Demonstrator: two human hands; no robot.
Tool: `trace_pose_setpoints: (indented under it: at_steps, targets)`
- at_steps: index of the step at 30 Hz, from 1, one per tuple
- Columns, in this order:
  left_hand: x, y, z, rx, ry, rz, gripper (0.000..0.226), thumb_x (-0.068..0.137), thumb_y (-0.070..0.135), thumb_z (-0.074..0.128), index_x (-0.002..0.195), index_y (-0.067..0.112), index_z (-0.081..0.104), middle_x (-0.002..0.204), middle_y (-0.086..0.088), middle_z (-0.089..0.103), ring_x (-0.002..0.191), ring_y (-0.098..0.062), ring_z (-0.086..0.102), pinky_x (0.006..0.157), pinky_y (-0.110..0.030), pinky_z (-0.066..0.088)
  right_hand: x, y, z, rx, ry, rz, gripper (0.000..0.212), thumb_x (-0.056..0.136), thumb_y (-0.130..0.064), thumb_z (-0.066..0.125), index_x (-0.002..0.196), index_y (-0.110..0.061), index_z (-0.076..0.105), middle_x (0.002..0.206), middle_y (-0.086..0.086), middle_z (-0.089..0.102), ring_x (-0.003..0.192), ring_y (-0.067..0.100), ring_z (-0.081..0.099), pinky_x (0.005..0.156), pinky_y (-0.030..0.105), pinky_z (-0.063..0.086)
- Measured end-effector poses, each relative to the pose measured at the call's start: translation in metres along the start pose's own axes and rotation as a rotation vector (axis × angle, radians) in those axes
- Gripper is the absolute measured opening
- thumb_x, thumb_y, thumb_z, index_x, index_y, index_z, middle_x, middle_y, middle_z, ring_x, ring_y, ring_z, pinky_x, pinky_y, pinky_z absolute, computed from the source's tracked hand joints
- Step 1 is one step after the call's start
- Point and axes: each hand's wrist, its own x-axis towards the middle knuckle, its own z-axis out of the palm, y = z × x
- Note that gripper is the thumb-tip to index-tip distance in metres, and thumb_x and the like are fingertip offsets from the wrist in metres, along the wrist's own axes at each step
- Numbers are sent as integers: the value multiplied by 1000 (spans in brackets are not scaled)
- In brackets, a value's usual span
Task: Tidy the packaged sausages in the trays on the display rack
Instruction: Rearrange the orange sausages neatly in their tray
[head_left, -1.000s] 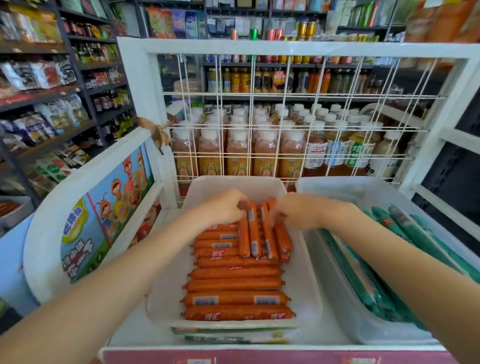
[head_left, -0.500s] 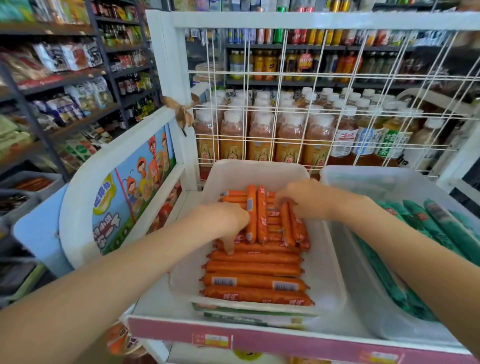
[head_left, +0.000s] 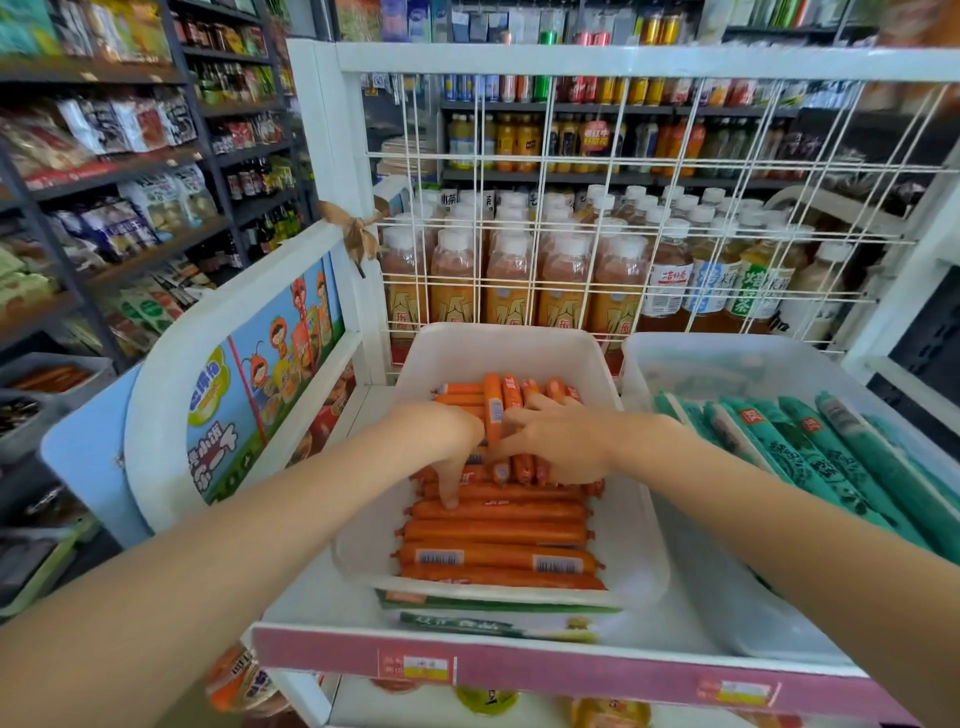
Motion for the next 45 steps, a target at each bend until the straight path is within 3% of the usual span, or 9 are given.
trace_pose_setpoints:
  at_steps: [7,11,15,19,23,28,39,41,45]
  targets:
    - [2,-2,3,51,-33,-45,71,78,44,67,135,12,38,129,-8,50,111,-25,53,95,-36,47,1,-3,-3,1,105,17,51,89,-5,49,131,-34,48,147,-2,27,136,28,15,112,52,15]
    - [-5,-6,5,-41,21,-4,70,82,32,67,139,10,32,138,-8,44,119,-25,48,96,-33,43,7,4,1,56,118,13,56,86,0,45,127,-38,51,143,-3,38,131,27,27,106,54,24]
    - [-20,-26,-4,-219,193,67,48,84,31,64,126,14,52,119,-4,57,103,-18,55,77,-23,44,1,12,-4,401,250,-2,53,81,10,41,117,-23,63,131,-2,54,121,19,46,106,39,33]
    - [-40,-46,-29,-582,523,140,24,78,39,67,83,15,67,68,6,52,62,-7,46,54,-18,34,-2,25,-10,610,321,85,50,78,14,38,107,-12,69,116,5,65,108,18,58,100,35,43]
    - [-47,-38,-40,-807,798,192,20,79,35,67,93,21,68,75,12,58,73,-2,53,67,-17,41,-11,26,-19,757,501,166,31,87,9,45,102,-7,68,101,6,69,84,5,62,85,14,48]
    - [-40,-28,-34,-778,822,241,20,83,29,64,89,11,73,79,-4,71,79,-19,66,77,-39,52,-33,23,-46,1476,871,30,8,83,-5,62,85,-8,69,75,2,71,71,12,67,69,20,55]
    - [-44,-22,-34,-737,926,291,22,84,31,63,88,12,72,78,-10,70,74,-24,65,76,-45,51,-40,24,-64,1654,645,86,9,76,-10,64,83,-5,67,75,4,72,70,8,68,64,14,53]
    - [-46,-20,-36,-723,968,288,22,84,31,63,90,13,73,78,-8,71,73,-21,65,76,-41,51,-39,23,-66,1666,640,91,17,68,-17,67,82,-7,68,75,4,72,69,8,68,63,14,53]
    - [-51,-21,-38,-694,1022,281,20,84,31,62,89,15,73,67,0,67,59,-11,58,60,-21,44,-39,24,-67,1753,650,67,14,73,-6,63,86,0,66,74,2,72,71,8,68,65,14,53]
